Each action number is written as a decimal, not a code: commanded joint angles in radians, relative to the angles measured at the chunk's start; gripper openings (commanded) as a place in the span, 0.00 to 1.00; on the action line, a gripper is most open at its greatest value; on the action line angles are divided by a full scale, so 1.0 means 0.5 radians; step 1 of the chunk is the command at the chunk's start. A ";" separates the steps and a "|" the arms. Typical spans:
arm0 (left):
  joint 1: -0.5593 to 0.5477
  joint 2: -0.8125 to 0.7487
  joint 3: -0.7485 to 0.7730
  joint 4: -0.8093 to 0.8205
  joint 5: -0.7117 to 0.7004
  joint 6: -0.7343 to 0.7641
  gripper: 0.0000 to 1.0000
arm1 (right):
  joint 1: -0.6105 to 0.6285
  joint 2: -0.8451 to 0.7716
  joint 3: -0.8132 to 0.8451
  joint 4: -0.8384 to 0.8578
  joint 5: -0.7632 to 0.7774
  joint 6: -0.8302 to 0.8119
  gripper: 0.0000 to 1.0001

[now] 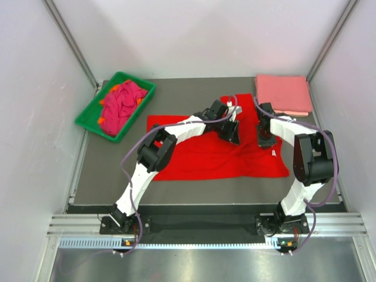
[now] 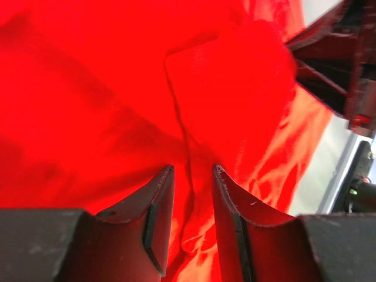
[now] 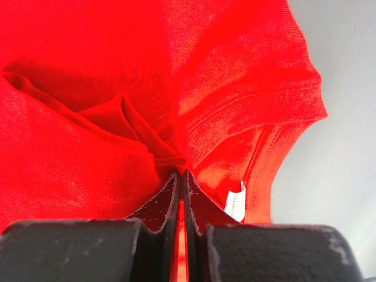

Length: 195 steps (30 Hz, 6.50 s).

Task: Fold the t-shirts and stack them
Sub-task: Fold the tshirt

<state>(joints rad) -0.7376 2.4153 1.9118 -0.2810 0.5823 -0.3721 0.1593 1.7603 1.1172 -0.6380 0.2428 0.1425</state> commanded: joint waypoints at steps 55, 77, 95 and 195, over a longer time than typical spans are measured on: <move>-0.062 -0.418 -0.442 0.512 -0.685 -0.185 0.00 | -0.018 0.041 0.649 0.190 0.162 -0.266 0.00; -0.083 -0.591 -0.577 0.473 -0.833 -0.237 0.00 | 0.056 0.379 0.782 0.530 -0.206 -0.487 0.06; -0.194 -0.511 -0.603 0.627 -0.747 -0.342 0.00 | 0.056 0.207 0.899 -0.034 -0.365 -0.077 0.22; 1.288 -0.198 0.082 -0.963 -1.247 0.496 0.33 | -0.279 1.710 2.631 0.166 -0.685 0.338 0.34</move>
<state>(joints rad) -0.1085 2.3024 1.9285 -0.7300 -0.0219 -0.1467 0.0273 2.5965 2.3787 -0.5556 -0.0753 0.3180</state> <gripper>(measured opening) 0.332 0.344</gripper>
